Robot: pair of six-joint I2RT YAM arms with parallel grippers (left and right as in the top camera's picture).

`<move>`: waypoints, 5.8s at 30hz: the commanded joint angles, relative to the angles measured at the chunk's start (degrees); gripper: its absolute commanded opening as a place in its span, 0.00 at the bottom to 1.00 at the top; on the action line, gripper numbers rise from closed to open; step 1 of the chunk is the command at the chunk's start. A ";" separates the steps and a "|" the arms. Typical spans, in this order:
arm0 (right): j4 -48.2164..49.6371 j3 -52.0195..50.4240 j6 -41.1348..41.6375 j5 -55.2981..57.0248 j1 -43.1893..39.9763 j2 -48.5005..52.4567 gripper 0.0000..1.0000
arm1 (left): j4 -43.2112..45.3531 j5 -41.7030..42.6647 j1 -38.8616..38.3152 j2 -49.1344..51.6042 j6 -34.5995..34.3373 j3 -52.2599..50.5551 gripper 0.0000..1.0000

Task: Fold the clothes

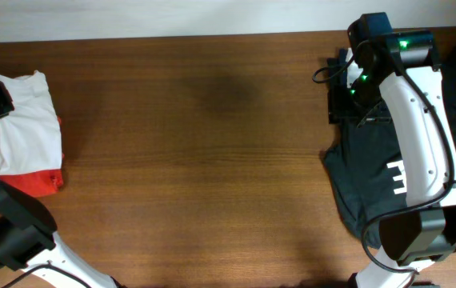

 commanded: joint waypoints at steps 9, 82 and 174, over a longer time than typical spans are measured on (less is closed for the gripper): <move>-0.28 0.76 0.50 1.11 -0.37 -1.73 0.64 | 0.96 -0.15 3.08 -1.16 -0.57 1.07 0.00; 22.32 -55.54 -11.61 -20.15 -17.46 -80.19 0.99 | 3.91 -14.25 -40.59 -95.60 -13.88 -58.73 0.99; 88.67 -115.40 -14.40 -2.51 -0.04 -106.01 0.99 | -12.39 -14.25 -40.59 -96.96 -13.88 -58.73 0.99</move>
